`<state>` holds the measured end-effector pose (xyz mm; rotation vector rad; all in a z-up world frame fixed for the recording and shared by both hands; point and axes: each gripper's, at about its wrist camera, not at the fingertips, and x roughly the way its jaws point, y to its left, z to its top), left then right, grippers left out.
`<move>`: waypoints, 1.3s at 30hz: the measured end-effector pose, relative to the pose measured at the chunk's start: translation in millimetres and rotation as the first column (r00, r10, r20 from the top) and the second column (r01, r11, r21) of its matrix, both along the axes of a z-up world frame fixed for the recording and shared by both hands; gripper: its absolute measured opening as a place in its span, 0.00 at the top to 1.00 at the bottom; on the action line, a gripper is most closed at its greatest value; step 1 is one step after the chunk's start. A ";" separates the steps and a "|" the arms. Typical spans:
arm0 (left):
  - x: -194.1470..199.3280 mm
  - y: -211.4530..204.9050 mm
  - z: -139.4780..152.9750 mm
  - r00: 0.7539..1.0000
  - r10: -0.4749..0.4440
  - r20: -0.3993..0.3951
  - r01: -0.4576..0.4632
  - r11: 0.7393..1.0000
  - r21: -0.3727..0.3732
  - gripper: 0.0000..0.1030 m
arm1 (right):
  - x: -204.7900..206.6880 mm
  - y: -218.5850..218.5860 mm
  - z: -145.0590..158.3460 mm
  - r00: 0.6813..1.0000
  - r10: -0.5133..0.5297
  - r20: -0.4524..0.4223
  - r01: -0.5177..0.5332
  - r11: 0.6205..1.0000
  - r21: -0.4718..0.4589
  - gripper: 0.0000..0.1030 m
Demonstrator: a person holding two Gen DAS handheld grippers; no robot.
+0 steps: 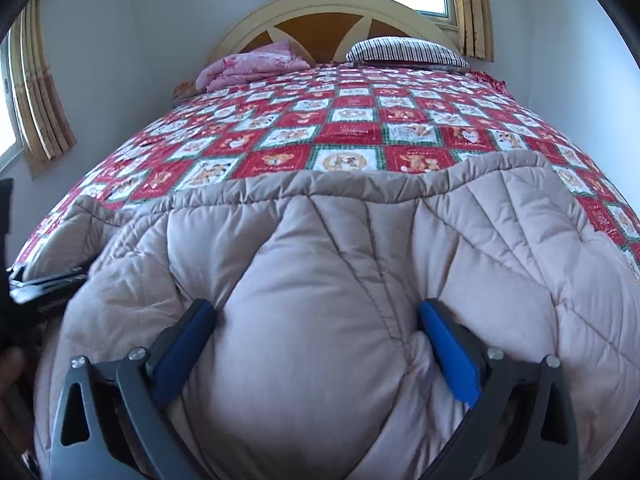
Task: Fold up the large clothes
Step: 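Grasp the folded jacket with the left tool and lift it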
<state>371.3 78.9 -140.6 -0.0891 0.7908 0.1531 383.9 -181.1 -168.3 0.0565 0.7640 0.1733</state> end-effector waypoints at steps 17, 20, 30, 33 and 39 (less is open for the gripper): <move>-101.4 80.7 -34.9 0.995 -0.099 -0.022 0.087 0.948 -0.307 0.01 | 1.4 3.1 -1.4 1.000 0.000 -0.012 0.000 1.000 -0.007 0.00; -94.7 81.7 -44.5 0.992 -0.130 0.007 0.123 0.920 -0.373 0.01 | 1.4 3.2 -1.6 1.000 0.005 -0.013 -0.005 1.000 -0.008 0.00; -96.7 69.7 -41.2 0.970 -0.238 0.050 0.235 0.866 -0.441 0.40 | 1.1 2.2 -1.9 1.000 0.006 -0.010 -0.006 1.000 -0.002 0.00; -97.1 65.8 -40.8 0.973 -0.226 0.044 0.223 0.875 -0.429 0.40 | 0.8 2.3 -0.9 1.000 0.007 -0.006 -0.007 1.000 0.004 0.00; -105.7 60.2 -32.3 0.948 -0.291 0.130 0.318 0.848 -0.424 0.78 | 0.8 2.3 -0.1 1.000 0.012 -0.004 -0.012 1.000 0.008 0.00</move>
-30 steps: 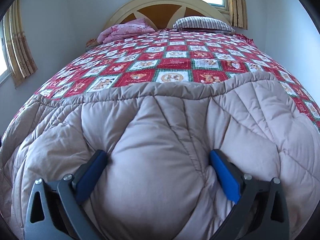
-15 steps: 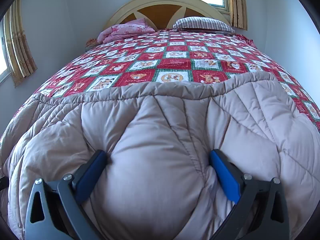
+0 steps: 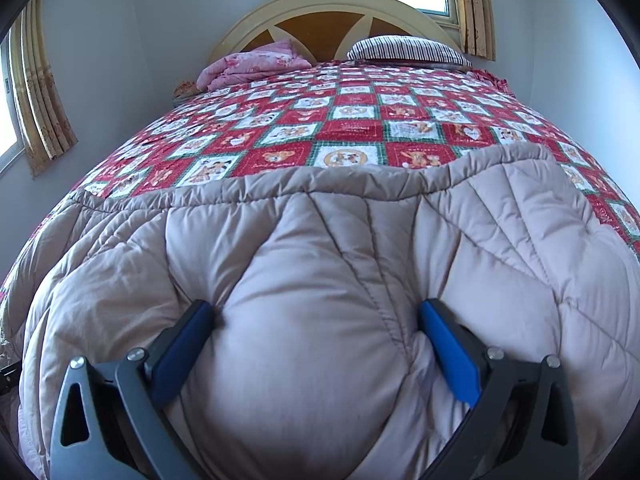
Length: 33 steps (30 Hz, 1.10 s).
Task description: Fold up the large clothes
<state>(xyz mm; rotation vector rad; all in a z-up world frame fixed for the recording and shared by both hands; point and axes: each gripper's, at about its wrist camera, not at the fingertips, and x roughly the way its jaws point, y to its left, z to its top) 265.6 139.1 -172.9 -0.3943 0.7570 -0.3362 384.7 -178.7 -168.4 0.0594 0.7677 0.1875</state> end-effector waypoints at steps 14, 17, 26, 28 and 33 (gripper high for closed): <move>-20.0 -14.4 52.8 0.986 -0.085 0.145 0.096 0.993 -0.072 0.81 | -55.3 24.7 9.8 0.993 0.113 -0.044 -0.118 0.983 -0.144 0.00; -18.9 -25.1 65.5 0.981 -0.100 0.168 0.113 0.991 -0.069 0.81 | -52.8 34.6 -1.6 0.992 0.122 -0.028 -0.125 0.971 -0.203 0.00; -13.1 -36.1 76.4 0.977 -0.110 0.182 0.116 0.993 -0.023 0.81 | -64.7 -0.3 33.8 0.983 0.181 -0.015 -0.182 0.983 -0.038 0.03; -7.9 -30.6 72.5 0.983 -0.088 0.164 0.102 0.992 -0.080 0.81 | -78.1 -38.6 51.9 0.991 0.122 0.051 -0.125 0.990 0.061 0.00; -0.9 -48.3 97.0 0.976 -0.091 0.196 0.113 0.988 -0.105 0.81 | -75.1 -100.1 50.2 0.998 -0.043 0.037 0.037 0.987 0.157 0.00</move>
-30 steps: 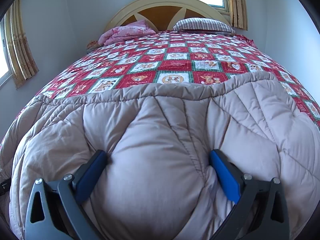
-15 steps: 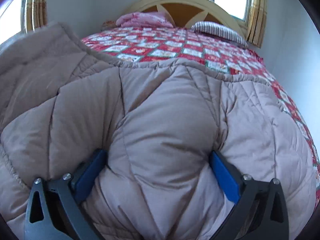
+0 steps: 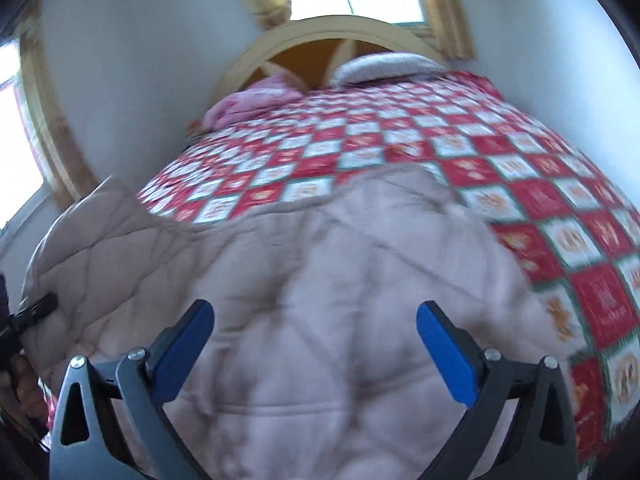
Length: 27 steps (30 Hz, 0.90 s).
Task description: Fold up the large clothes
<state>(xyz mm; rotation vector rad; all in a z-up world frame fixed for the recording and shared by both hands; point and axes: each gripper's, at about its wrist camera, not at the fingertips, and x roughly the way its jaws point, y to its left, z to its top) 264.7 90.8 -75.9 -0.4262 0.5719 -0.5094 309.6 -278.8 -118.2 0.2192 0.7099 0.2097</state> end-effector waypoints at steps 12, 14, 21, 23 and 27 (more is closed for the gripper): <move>1.2 -192.0 93.2 0.931 -0.279 0.235 0.193 0.924 0.332 0.80 | 5.0 -25.0 -36.5 0.999 0.011 -0.043 -0.011 1.000 -0.009 0.00; 2.4 -238.3 83.8 0.895 -0.363 0.261 0.237 0.880 0.411 0.80 | 0.4 -36.5 -32.8 0.998 0.044 -0.041 -0.043 0.999 0.021 0.01; -4.6 -355.8 -1.2 0.803 -0.537 0.257 0.283 0.724 0.629 0.76 | -27.7 -140.2 -7.8 0.998 -0.069 -0.003 0.066 0.936 0.346 0.03; -10.7 -367.6 -19.2 0.789 -0.549 0.277 0.259 0.706 0.659 0.74 | -37.6 -179.7 -3.1 0.987 -0.160 0.012 0.140 0.896 0.421 0.03; -20.4 -379.0 -29.8 0.768 -0.565 0.301 0.218 0.673 0.707 0.71 | -41.8 -212.8 18.2 0.981 -0.187 0.050 0.145 0.881 0.450 0.02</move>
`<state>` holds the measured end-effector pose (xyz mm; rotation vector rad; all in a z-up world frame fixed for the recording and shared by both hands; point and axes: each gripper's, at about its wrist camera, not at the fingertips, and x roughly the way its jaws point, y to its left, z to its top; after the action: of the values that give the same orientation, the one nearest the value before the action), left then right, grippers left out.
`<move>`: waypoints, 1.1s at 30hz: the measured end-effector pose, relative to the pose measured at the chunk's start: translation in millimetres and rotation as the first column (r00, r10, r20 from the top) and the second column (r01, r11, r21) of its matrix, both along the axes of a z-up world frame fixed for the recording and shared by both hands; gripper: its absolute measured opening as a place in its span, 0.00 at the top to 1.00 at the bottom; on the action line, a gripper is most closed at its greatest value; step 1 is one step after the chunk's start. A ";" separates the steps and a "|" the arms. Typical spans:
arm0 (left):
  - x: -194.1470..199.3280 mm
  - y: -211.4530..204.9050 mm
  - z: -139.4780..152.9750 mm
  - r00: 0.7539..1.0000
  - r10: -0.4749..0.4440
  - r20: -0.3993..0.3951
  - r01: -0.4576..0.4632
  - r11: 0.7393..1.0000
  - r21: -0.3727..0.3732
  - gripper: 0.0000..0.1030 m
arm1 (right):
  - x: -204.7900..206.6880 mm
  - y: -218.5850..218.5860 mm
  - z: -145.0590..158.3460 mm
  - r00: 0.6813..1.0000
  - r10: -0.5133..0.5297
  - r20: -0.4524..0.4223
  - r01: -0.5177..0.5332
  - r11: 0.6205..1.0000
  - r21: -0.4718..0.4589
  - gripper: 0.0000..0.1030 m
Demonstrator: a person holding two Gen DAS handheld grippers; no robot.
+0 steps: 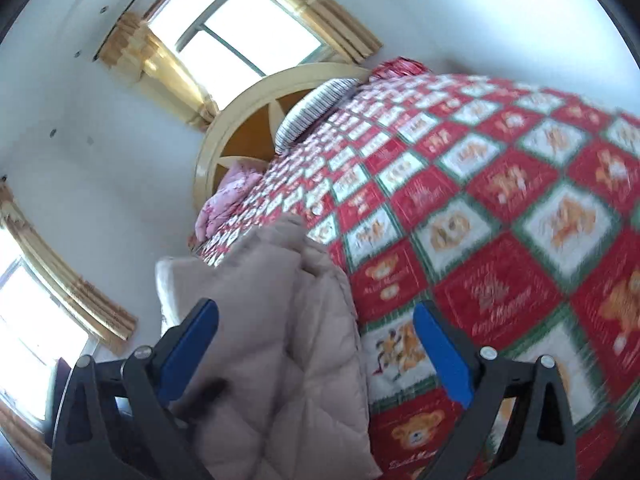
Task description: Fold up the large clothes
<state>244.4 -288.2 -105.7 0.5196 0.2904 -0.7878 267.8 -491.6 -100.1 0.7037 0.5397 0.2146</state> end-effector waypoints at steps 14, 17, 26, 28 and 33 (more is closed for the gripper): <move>-96.1 30.0 37.0 0.953 -0.019 0.303 0.004 0.999 0.049 0.18 | 92.6 74.7 20.6 0.943 0.210 -0.259 -0.274 0.931 -0.242 0.40; -91.9 74.3 59.8 0.966 0.054 0.254 -0.043 0.998 -0.047 0.18 | 89.0 58.8 6.7 0.943 0.180 -0.280 -0.249 0.941 -0.231 0.41; 38.8 141.4 36.9 0.922 0.382 -0.066 -0.387 0.914 -0.123 0.08 | 73.0 57.3 7.5 0.950 0.092 -0.298 -0.184 0.936 -0.300 0.41; 37.6 127.7 25.6 0.926 0.374 -0.044 -0.377 0.921 -0.103 0.08 | 62.7 59.5 33.6 0.968 -0.004 -0.253 -0.085 0.937 -0.340 0.39; 35.3 92.5 19.0 0.935 0.352 -0.034 -0.354 0.931 -0.090 0.08 | 39.3 91.3 113.0 0.999 -0.031 0.010 0.033 0.977 -0.209 0.23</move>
<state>279.7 -195.7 -86.7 0.3567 0.3499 -0.4529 307.1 -400.2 13.0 0.5062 0.5353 0.1277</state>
